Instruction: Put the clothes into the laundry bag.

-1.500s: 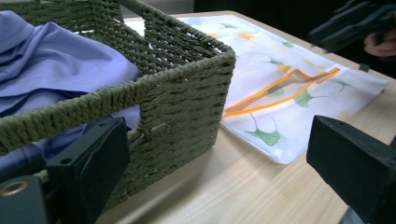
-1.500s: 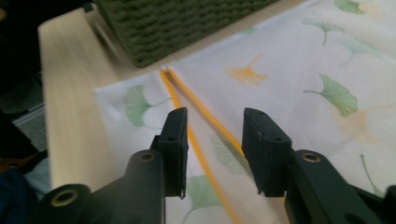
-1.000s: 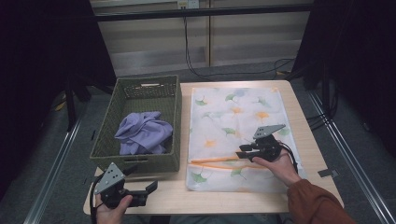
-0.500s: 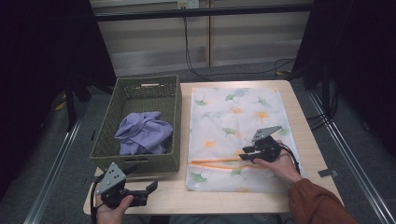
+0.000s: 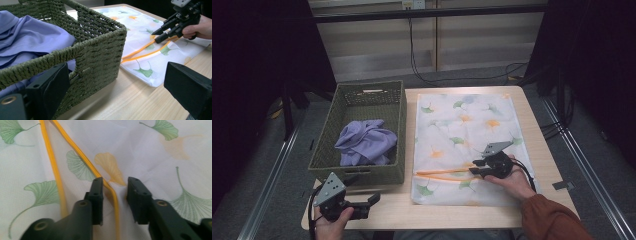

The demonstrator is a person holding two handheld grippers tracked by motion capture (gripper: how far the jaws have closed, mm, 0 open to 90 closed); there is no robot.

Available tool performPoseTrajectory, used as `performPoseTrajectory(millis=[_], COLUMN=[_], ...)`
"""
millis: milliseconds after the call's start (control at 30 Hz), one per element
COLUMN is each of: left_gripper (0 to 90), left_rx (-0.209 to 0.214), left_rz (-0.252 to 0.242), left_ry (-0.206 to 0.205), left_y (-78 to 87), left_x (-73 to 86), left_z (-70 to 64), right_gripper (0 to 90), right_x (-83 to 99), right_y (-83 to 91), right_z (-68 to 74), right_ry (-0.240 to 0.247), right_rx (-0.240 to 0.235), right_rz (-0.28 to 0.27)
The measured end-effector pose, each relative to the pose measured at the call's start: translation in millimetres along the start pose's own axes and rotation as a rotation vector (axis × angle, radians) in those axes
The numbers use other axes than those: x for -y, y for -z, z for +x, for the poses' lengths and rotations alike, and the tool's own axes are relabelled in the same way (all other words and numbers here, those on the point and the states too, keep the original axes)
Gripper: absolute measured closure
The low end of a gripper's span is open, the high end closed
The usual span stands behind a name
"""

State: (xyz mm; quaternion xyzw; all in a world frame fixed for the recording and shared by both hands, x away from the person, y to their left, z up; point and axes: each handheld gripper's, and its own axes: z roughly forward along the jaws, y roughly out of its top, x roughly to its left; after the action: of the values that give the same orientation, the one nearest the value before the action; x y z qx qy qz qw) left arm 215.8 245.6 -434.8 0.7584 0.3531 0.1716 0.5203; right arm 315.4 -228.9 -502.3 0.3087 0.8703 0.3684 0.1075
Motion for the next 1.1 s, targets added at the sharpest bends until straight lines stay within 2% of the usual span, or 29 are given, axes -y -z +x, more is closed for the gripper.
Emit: performPoseTrajectory(millis=[67, 167, 200, 233, 433, 467, 633, 700, 733, 833, 1100], left_gripper=[6.7, 6.6, 6.6, 6.6, 6.5, 6.5, 6.5, 6.4, 6.4, 6.3, 6.2], left_rx=[0.013, 0.009, 0.016, 0.005, 0.004, 0.005, 0.008, 0.001, 0.002, 0.015, 0.011], left_rz=[-0.015, -0.009, -0.009, -0.006, 0.003, 0.005, 0.004, 0.007, 0.005, 0.003, 0.004], left_ry=[0.004, 0.001, 0.003, -0.002, 0.004, 0.002, 0.008, 0.01, 0.009, 0.005, 0.001], left_y=[1.3, 1.4, 1.3, 1.3, 0.1, -0.3, -0.3, -0.5, -0.4, 0.0, -0.4], left_x=[-0.2, 0.1, 0.1, 0.0, 0.2, 0.2, 0.2, 0.2, 0.3, 0.4, 0.2], left_z=[0.3, -0.1, 0.1, -0.3, -0.2, -0.4, 0.5, 1.0, 1.1, 0.8, 1.2], right_gripper=[75.8, 76.9, 78.0, 78.7, 82.7, 86.8, 88.1, 88.0, 88.1, 88.1, 88.2], right_x=[0.2, 0.2, 1.4, 1.4, -0.7, -2.0, -1.7, -2.1, -2.7, -3.9, -5.6], right_y=[0.8, 1.0, 0.7, 1.0, 0.7, 1.1, 0.5, 1.0, 2.7, 5.4, 10.7], right_z=[-3.1, -5.6, -6.9, -7.2, -6.9, -6.9, -8.8, -7.5, -8.1, -7.9, -10.0], right_ry=[-0.019, -0.024, -0.034, -0.032, -0.038, -0.055, -0.08, -0.072, -0.086, -0.095, -0.125], right_rx=[0.007, 0.0, -0.015, -0.012, 0.005, 0.015, 0.007, 0.042, 0.026, 0.032, 0.014], right_rz=[0.005, 0.005, -0.008, -0.003, 0.008, 0.023, 0.013, 0.013, -0.016, -0.019, -0.049])
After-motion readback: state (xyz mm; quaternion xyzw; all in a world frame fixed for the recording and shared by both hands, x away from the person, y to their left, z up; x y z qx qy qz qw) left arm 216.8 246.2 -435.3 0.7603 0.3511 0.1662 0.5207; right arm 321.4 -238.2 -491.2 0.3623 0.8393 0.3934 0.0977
